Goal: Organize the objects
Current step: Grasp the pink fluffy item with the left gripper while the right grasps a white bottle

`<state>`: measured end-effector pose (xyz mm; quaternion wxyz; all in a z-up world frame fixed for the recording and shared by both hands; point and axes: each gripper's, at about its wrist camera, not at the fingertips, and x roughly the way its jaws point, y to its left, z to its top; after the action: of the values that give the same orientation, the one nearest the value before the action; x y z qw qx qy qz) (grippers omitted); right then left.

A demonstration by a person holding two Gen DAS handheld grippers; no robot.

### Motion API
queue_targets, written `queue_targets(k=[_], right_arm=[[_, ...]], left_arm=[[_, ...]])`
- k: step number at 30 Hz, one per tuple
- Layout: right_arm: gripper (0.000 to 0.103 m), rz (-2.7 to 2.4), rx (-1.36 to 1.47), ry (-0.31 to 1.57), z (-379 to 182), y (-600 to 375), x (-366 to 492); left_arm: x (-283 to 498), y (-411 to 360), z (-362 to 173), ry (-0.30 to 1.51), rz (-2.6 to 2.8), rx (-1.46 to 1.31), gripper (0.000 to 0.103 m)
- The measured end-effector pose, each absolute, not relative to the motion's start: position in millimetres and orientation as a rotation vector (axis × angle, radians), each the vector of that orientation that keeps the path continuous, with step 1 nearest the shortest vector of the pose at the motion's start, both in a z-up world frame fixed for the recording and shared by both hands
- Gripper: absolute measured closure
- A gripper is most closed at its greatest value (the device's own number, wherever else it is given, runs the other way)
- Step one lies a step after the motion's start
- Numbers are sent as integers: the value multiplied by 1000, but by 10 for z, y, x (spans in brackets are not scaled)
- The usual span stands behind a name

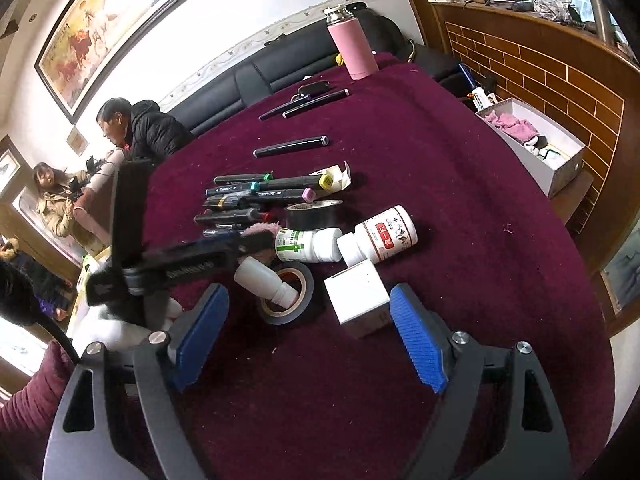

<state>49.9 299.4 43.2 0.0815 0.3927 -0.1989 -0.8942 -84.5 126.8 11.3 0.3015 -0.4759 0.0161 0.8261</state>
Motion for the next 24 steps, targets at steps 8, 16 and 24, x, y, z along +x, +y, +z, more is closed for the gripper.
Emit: queue_targets(k=[8, 16, 24], right_arm=[[19, -2653, 1185, -541, 433, 2890, 470], [21, -2630, 1213, -288, 430, 2481, 373], [35, -2667, 1277, -11, 270, 2070, 133]], left_arm=[[-825, 1168, 148, -20, 2130, -1242, 85], [-744, 720, 423, -188, 2141, -1170, 85], [-564, 253, 548, -229, 2197, -1147, 85]])
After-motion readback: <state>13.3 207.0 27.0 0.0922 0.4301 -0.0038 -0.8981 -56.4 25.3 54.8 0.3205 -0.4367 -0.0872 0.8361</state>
